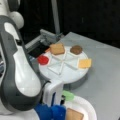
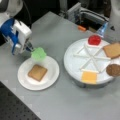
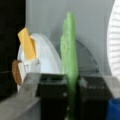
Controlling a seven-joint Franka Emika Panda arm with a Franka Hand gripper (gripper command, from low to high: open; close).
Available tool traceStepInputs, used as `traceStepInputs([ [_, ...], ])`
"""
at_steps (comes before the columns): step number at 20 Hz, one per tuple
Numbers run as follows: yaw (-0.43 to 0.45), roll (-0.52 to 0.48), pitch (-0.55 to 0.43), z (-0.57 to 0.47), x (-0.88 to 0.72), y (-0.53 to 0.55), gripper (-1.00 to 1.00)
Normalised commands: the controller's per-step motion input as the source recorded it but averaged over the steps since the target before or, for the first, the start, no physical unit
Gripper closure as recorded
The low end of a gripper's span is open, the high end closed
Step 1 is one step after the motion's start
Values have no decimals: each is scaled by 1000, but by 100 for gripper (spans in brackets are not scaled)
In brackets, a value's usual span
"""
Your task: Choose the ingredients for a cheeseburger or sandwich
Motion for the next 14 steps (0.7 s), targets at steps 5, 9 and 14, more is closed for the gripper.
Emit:
traceStepInputs([
  [5,212,-229,185,-74,428,-180,100],
  [9,210,-226,193,-83,393,-192,100],
  [14,198,-143,147,-153,388,-176,100],
])
